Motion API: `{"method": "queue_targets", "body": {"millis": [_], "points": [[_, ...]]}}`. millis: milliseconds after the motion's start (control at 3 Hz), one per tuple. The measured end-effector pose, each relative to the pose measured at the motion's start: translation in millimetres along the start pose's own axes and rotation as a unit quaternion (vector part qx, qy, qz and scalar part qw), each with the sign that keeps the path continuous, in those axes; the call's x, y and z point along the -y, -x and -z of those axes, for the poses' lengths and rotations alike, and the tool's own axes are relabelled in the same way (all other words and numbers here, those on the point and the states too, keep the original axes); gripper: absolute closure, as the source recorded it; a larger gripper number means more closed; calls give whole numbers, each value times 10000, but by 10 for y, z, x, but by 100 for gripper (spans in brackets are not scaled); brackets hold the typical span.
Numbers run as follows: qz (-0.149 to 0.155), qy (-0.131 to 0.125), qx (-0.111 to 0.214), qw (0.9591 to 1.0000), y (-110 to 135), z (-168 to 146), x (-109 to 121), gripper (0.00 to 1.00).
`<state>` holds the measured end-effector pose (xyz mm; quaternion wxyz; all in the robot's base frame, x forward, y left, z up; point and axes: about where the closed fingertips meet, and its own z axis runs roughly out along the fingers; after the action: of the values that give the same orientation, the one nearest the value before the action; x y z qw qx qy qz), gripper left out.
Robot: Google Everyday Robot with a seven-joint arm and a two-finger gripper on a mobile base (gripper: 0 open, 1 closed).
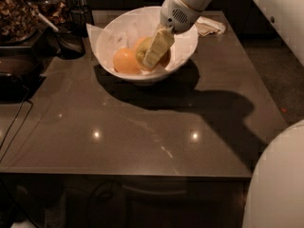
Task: Pick orange from white bowl
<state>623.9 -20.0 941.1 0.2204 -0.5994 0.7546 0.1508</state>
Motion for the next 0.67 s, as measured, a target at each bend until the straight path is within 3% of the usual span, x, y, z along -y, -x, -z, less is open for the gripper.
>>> {"method": "queue_targets", "body": {"millis": [667], "points": [[324,255,136,9991,464,110,-411,100]]}}
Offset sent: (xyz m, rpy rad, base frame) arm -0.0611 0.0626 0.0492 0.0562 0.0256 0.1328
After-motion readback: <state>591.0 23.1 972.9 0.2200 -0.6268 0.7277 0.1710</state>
